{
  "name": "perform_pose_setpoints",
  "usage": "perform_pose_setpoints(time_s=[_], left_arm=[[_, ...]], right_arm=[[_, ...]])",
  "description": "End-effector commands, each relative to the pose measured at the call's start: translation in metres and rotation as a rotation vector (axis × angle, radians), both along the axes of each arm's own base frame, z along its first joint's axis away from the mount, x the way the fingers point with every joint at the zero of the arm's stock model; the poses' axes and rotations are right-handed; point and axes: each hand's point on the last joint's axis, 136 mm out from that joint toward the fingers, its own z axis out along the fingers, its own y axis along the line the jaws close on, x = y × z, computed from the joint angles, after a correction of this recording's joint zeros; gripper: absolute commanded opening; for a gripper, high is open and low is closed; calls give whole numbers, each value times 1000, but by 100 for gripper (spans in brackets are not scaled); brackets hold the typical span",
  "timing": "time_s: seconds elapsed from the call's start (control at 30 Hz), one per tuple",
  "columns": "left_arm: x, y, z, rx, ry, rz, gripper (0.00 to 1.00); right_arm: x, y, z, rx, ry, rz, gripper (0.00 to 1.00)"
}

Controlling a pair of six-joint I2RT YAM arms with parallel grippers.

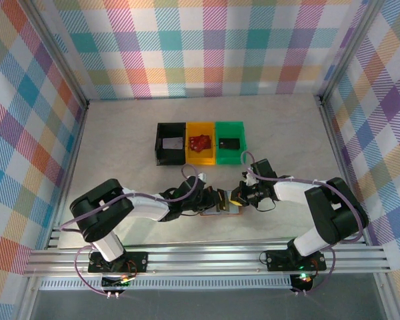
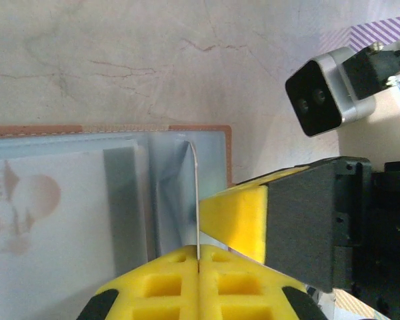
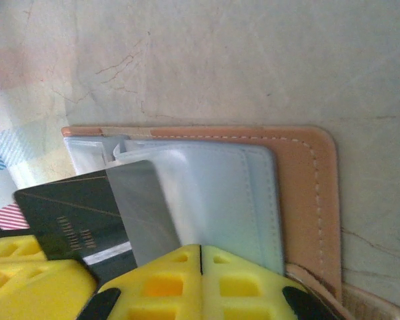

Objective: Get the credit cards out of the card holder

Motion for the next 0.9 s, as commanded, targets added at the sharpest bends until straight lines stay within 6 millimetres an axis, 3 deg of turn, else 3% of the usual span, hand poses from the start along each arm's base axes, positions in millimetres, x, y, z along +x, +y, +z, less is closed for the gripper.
perform_pose_setpoints(time_s=[0.0, 0.13, 0.33, 0.57, 0.63, 0.7, 0.87], left_arm=[[8, 9, 17, -4, -54, 11, 0], [10, 18, 25, 0, -67, 15, 0], [6, 39, 56, 20, -102, -37, 0], [-17, 64, 87, 110, -62, -246, 0], [-30, 74, 89, 174, -31, -318, 0], [-40, 80, 96, 220, -20, -392, 0], [-59, 85, 112, 244, -11, -537, 0]], right_arm=[[-14, -10, -16, -67, 37, 8, 0], [-13, -12, -14, -75, 26, 8, 0], [-13, -13, -3, -72, -17, 16, 0], [-7, -13, 52, -32, -191, 50, 1], [-7, -13, 70, -20, -243, 56, 12], [-6, -12, 86, -5, -289, 72, 29], [-8, -5, 113, 57, -358, 115, 49]])
